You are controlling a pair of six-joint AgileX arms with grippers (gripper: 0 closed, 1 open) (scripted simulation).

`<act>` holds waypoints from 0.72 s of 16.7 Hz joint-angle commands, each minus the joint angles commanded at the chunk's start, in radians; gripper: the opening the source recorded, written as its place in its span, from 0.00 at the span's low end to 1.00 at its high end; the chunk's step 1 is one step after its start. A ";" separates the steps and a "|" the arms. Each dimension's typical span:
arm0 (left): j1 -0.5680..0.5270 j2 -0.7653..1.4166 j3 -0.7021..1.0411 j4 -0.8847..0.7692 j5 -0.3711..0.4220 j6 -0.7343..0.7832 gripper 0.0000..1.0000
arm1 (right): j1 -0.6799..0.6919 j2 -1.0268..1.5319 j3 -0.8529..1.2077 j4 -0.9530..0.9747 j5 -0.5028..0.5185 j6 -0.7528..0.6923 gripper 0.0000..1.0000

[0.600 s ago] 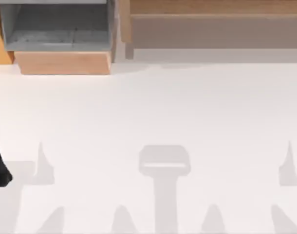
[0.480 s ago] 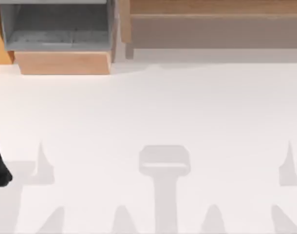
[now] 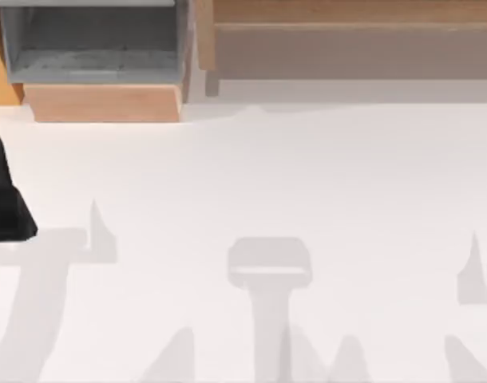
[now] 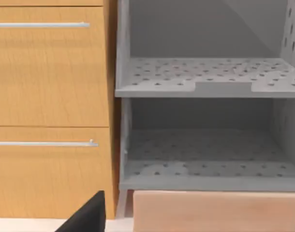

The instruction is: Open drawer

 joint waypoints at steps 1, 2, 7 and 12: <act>-0.056 0.071 0.043 0.026 -0.055 0.001 1.00 | 0.000 0.000 0.000 0.000 0.000 0.000 1.00; -0.112 0.138 0.086 0.051 -0.110 0.003 1.00 | 0.000 0.000 0.000 0.000 0.000 0.000 1.00; -0.367 0.455 0.283 0.168 -0.359 0.010 1.00 | 0.000 0.000 0.000 0.000 0.000 0.000 1.00; -0.513 0.629 0.398 0.239 -0.497 0.010 1.00 | 0.000 0.000 0.000 0.000 0.000 0.000 1.00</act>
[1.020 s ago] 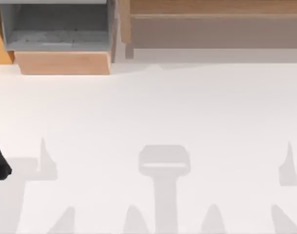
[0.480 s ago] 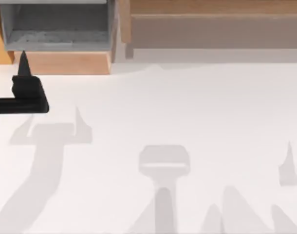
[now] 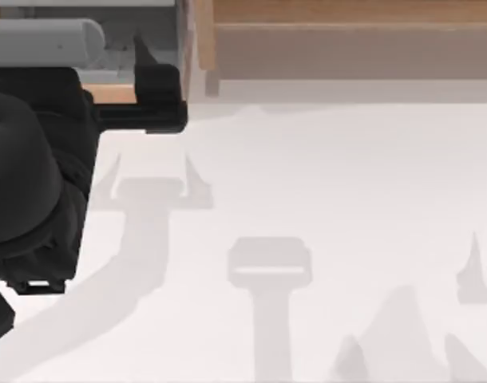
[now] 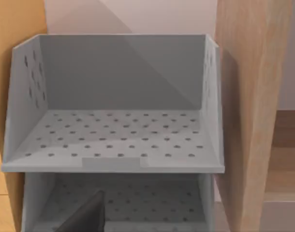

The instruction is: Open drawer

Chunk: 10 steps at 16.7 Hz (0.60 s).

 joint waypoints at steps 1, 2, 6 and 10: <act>-0.009 0.008 0.007 0.005 -0.007 -0.002 1.00 | 0.000 0.000 0.000 0.000 0.000 0.000 1.00; -0.009 0.008 0.007 0.005 -0.007 -0.002 1.00 | 0.000 0.000 0.000 0.000 0.000 0.000 1.00; -0.005 0.005 0.004 0.003 -0.004 -0.002 1.00 | 0.000 0.000 0.000 0.000 0.000 0.000 1.00; 0.087 0.106 0.016 0.054 0.077 0.099 1.00 | 0.000 0.000 0.000 0.000 0.000 0.000 1.00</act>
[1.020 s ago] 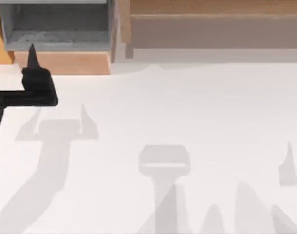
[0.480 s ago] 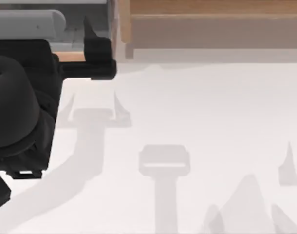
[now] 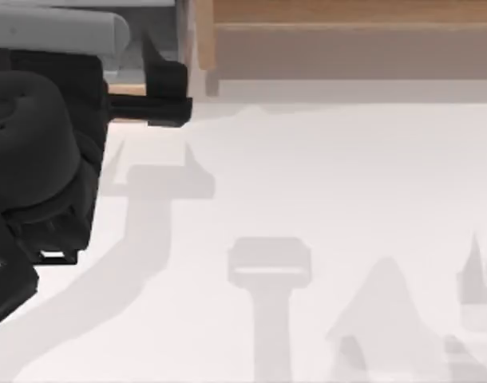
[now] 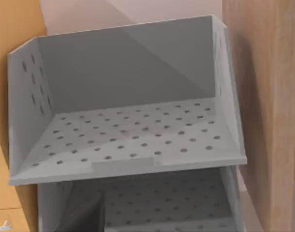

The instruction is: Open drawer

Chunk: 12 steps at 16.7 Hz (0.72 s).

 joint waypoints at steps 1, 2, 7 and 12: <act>0.046 0.050 0.008 0.025 0.042 0.050 1.00 | 0.000 0.000 0.000 0.000 0.000 0.000 1.00; 0.102 0.110 0.018 0.054 0.092 0.110 1.00 | 0.000 0.000 0.000 0.000 0.000 0.000 1.00; 0.429 0.464 0.092 0.235 0.392 0.488 1.00 | 0.000 0.000 0.000 0.000 0.000 0.000 1.00; 0.758 0.801 0.180 0.427 0.711 0.882 1.00 | 0.000 0.000 0.000 0.000 0.000 0.000 1.00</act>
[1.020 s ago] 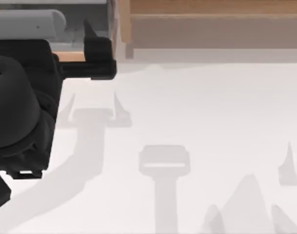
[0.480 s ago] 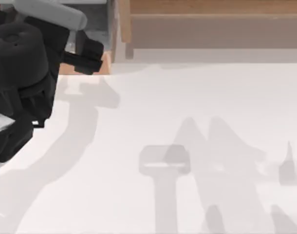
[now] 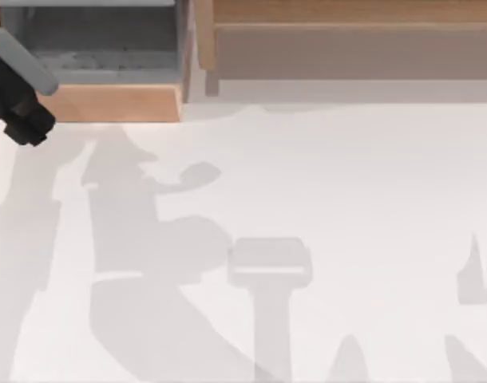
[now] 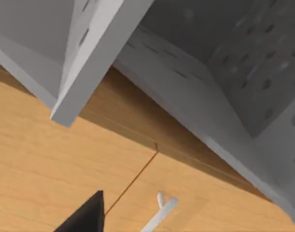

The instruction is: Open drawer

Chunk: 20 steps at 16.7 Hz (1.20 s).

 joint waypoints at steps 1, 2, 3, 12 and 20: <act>0.057 0.058 0.020 0.036 0.059 0.073 1.00 | 0.000 0.000 0.000 0.000 0.000 0.000 1.00; 0.110 0.110 0.041 0.071 0.115 0.143 1.00 | 0.000 0.000 0.000 0.000 0.000 0.000 1.00; 0.157 0.158 0.065 0.104 0.169 0.208 1.00 | 0.000 0.000 0.000 0.000 0.000 0.000 1.00; 0.378 0.359 0.258 0.306 0.463 0.567 1.00 | 0.000 0.000 0.000 0.000 0.000 0.000 1.00; 0.380 0.364 0.268 0.309 0.477 0.581 1.00 | 0.000 0.000 0.000 0.000 0.000 0.000 1.00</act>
